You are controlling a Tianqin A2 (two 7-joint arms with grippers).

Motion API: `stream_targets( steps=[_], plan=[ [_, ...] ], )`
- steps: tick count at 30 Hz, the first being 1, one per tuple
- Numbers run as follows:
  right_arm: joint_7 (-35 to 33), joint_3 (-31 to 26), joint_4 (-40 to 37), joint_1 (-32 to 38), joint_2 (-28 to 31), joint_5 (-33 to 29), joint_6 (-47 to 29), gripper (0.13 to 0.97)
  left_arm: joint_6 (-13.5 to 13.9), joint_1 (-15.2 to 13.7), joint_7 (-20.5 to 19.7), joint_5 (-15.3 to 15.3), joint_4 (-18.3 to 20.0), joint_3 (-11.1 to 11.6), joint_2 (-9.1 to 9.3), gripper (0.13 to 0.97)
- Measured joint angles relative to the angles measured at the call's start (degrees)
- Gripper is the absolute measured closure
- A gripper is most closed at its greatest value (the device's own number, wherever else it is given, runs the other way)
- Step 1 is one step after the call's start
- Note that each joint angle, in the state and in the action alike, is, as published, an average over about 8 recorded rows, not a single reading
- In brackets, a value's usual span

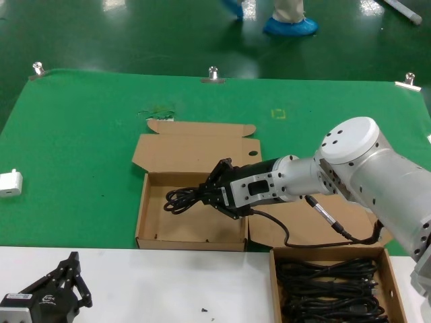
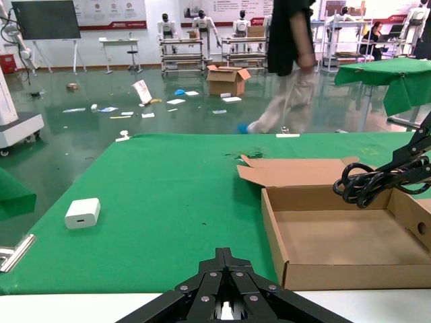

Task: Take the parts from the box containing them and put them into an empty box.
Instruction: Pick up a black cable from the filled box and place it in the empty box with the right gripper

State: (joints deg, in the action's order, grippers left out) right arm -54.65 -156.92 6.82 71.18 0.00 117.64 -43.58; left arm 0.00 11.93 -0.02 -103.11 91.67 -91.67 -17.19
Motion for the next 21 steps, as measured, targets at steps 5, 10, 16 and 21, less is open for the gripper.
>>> stream_targets(
  steps=[5,10,16,21],
  plan=[
    [-0.5,-0.6,1.1,-2.2,0.0,0.3,1.8,0.924,0.0,0.0,0.0,0.0,0.0,0.0,0.0,0.958],
    [-0.8,-0.8,1.9,-4.6,0.0,0.1,3.3,0.924,0.0,0.1,0.0,0.0,0.0,0.0,0.0,0.958],
    [-0.8,-0.8,1.9,-6.2,0.0,0.3,4.3,0.924,0.0,0.1,0.0,0.0,0.0,0.0,0.0,0.958],
    [-0.7,-0.8,1.9,-6.5,0.0,0.8,5.0,0.924,0.0,0.1,0.0,0.0,0.0,0.0,0.0,0.958]
  ],
)
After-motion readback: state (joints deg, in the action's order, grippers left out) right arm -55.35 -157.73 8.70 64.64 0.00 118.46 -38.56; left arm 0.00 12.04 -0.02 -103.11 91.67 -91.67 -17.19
